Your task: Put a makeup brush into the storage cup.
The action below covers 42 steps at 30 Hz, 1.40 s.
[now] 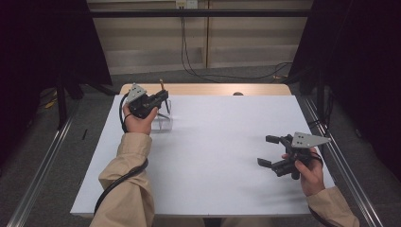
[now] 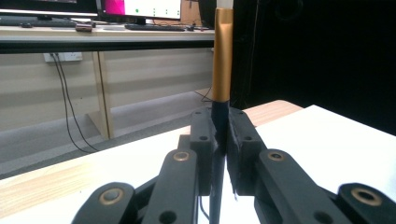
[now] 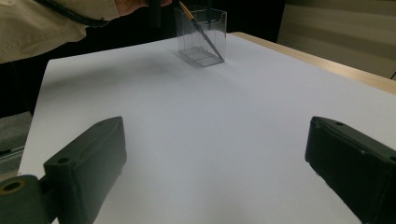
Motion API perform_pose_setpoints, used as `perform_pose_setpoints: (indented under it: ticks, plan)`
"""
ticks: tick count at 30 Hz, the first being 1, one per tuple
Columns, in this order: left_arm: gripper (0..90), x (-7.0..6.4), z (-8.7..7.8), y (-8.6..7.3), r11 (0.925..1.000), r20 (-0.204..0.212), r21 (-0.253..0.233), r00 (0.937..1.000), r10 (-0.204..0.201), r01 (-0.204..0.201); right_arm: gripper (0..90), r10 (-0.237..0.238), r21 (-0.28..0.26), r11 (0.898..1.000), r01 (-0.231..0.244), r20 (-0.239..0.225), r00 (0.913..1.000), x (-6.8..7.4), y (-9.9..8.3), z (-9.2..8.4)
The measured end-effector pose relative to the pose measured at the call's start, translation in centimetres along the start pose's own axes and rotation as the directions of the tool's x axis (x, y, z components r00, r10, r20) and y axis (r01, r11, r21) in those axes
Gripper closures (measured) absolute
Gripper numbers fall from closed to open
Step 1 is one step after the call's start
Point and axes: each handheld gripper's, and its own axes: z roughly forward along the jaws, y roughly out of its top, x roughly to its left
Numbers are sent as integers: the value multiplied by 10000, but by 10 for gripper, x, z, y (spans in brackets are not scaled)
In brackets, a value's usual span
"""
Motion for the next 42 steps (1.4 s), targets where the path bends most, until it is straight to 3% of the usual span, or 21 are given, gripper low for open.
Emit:
perform_pose_setpoints:
  ticks: [23,26,35,42]
  plan:
    - [821,1,-1,-11,9994,78,312,9999,-134,131,48,-27,19,10000,27,-57,10000,1,1,1]
    - [803,0,-1,-11,9991,156,292,9994,-307,302,48,-53,-3,10000,53,-44,10000,1,1,1]
    - [406,-2,-5,-2,9962,242,99,9960,-865,862,48,-99,-22,9999,99,-69,9999,2,2,1]
    - [210,-4,-9,-1,9971,424,152,9963,-752,746,48,-104,8,9999,104,-82,9999,2,1,1]
